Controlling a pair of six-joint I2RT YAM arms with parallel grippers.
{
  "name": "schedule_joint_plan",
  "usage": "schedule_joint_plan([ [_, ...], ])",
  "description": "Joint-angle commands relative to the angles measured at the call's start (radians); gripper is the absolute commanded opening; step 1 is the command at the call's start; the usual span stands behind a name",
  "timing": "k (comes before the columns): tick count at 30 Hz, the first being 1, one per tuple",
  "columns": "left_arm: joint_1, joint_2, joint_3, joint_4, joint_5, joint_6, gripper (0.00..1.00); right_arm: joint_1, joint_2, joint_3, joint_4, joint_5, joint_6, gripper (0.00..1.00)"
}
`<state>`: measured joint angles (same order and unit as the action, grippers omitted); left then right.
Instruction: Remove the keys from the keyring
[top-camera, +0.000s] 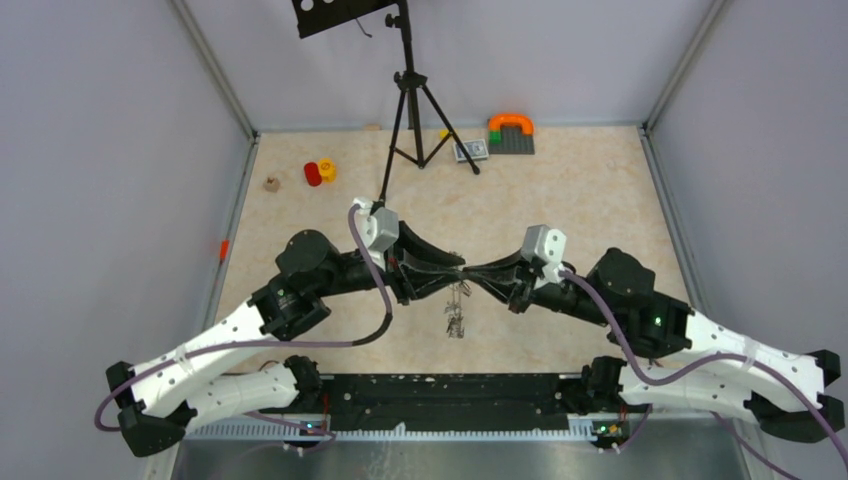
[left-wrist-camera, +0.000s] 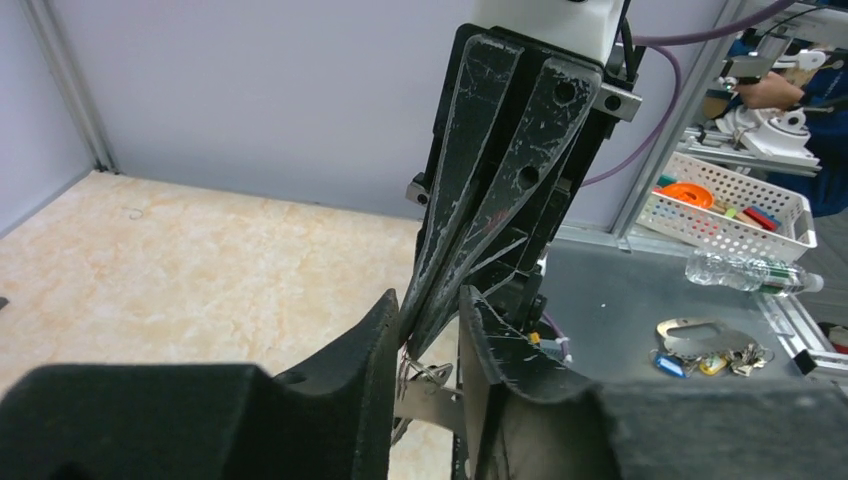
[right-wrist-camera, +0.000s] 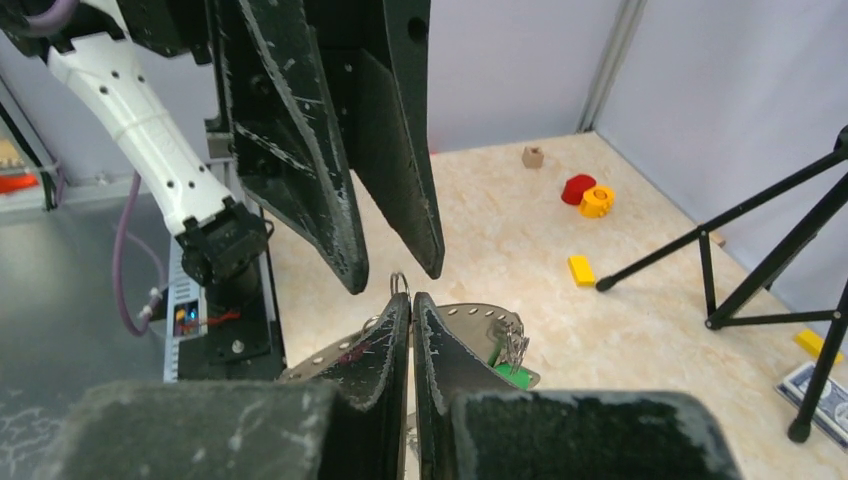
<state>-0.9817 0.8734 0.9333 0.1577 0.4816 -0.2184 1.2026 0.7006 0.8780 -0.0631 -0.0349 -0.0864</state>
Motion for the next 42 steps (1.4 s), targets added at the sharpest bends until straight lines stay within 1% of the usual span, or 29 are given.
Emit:
schedule_joint_plan([
  [1, 0.002, -0.022, 0.02, 0.054, 0.022, -0.018, 0.39, 0.007, 0.029, 0.118, -0.099, -0.001, -0.052, 0.0],
  [2, 0.003, -0.024, 0.022, 0.053, 0.023, -0.019, 0.45, 0.007, 0.035, 0.136, -0.125, -0.003, -0.062, 0.0],
  [3, 0.003, -0.028, 0.024, 0.051, 0.024, -0.019, 0.48, 0.007, 0.044, 0.154, -0.151, -0.005, -0.072, 0.0],
  [5, 0.003, -0.034, 0.031, 0.04, 0.025, -0.017, 0.52, 0.006, 0.063, 0.196, -0.23, 0.002, -0.091, 0.0],
  [9, 0.004, -0.045, 0.043, -0.013, 0.006, 0.011, 0.52, 0.007, 0.102, 0.282, -0.345, 0.014, -0.141, 0.0],
  [11, 0.003, -0.045, 0.049, -0.052, -0.008, 0.032, 0.51, 0.006, 0.117, 0.321, -0.399, 0.018, -0.164, 0.0],
  [13, 0.004, -0.045, 0.055, -0.096, -0.018, 0.052, 0.49, 0.008, 0.13, 0.356, -0.443, 0.014, -0.185, 0.0],
  [16, 0.003, -0.043, 0.051, -0.131, -0.022, 0.072, 0.49, 0.007, 0.14, 0.399, -0.491, -0.002, -0.205, 0.0],
  [26, 0.004, 0.017, 0.039, -0.06, -0.017, 0.08, 0.52, 0.006, 0.139, 0.432, -0.511, -0.097, -0.212, 0.0],
  [33, 0.003, 0.05, 0.061, -0.055, 0.086, 0.091, 0.43, 0.007, 0.136, 0.434, -0.519, -0.137, -0.225, 0.0],
  [38, 0.004, 0.055, 0.061, -0.058, 0.152, 0.084, 0.39, 0.007, 0.131, 0.431, -0.517, -0.142, -0.233, 0.0],
  [42, 0.003, 0.063, 0.064, -0.058, 0.179, 0.079, 0.32, 0.007, 0.133, 0.429, -0.514, -0.146, -0.233, 0.0],
])
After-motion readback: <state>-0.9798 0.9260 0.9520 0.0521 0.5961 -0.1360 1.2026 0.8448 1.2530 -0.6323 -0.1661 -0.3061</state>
